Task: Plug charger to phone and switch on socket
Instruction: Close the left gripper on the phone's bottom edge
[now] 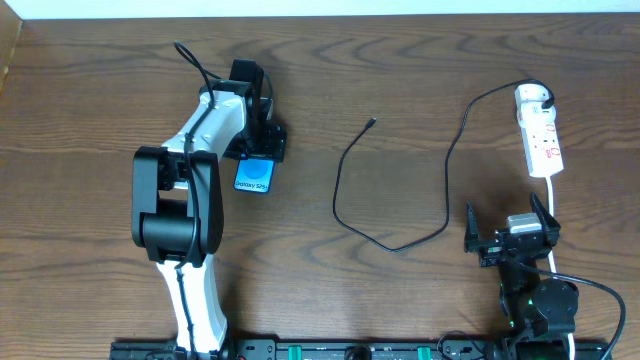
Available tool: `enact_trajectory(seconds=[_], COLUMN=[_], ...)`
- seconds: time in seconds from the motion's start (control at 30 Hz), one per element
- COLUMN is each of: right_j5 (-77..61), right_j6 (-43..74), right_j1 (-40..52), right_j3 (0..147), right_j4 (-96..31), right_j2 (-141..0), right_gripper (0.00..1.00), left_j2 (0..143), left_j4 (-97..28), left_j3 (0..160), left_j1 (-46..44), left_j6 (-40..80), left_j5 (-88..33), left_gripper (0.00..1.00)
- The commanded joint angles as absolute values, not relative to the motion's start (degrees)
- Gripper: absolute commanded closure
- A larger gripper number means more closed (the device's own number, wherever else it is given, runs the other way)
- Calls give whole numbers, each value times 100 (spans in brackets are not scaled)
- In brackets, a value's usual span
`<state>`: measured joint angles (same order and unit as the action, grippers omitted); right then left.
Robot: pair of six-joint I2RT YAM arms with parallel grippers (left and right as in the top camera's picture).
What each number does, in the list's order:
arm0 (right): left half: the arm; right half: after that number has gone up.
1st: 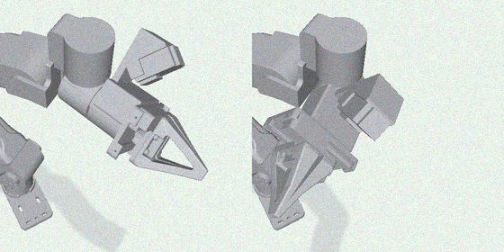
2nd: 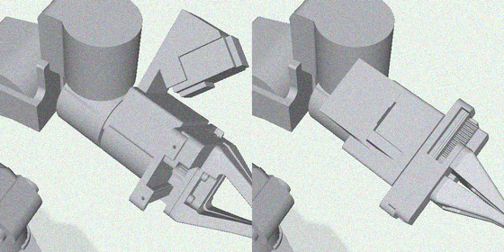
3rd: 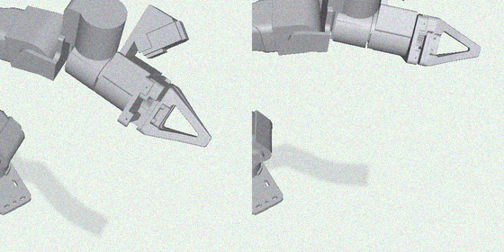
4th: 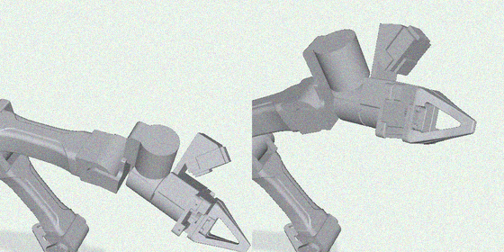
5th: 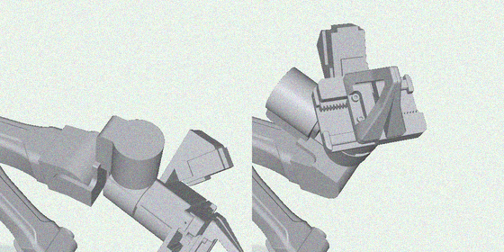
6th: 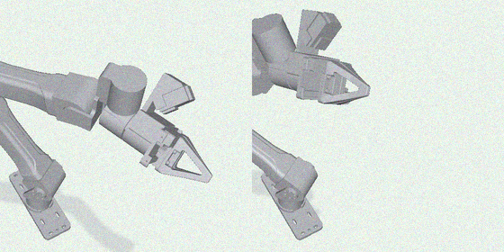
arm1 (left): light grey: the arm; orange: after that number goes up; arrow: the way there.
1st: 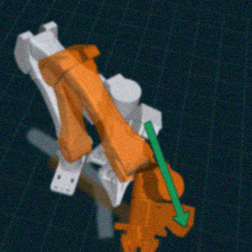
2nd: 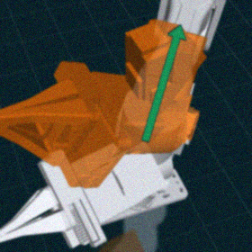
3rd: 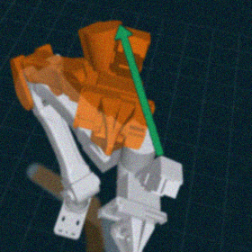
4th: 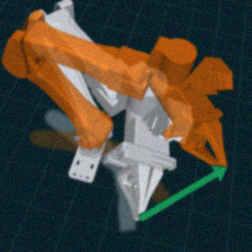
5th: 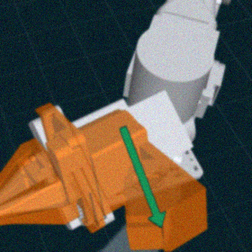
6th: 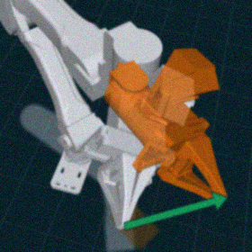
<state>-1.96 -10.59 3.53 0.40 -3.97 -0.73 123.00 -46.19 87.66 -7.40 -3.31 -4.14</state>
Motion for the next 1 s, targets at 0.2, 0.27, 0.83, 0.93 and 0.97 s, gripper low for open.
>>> enact_trajectory(seconds=[0.2,0.27,0.83,0.93,0.97], right_j5=[-252,-252,-252,-252,-252], right_j6=[-991,-989,-989,-991,-991], right_j1=[397,397,397,397,397], right_j3=[32,32,32,32,32], right_j4=[-412,-412,-412,-412,-412], right_j2=[-54,-54,-54,-54,-54], right_gripper=[1,1,1,1,1], left_j2=[12536,12536,12536,12536,12536], left_j4=[-4786,-4783,-4812,-4812,-4814], left_j3=[8549,8549,8549,8549,8549], left_j1=[-749,-749,-749,-746,-746], left_j6=[272,377,504,506,508], left_j5=[-554,-554,-552,-552,-552], left_gripper=[10,11,15,15,15])
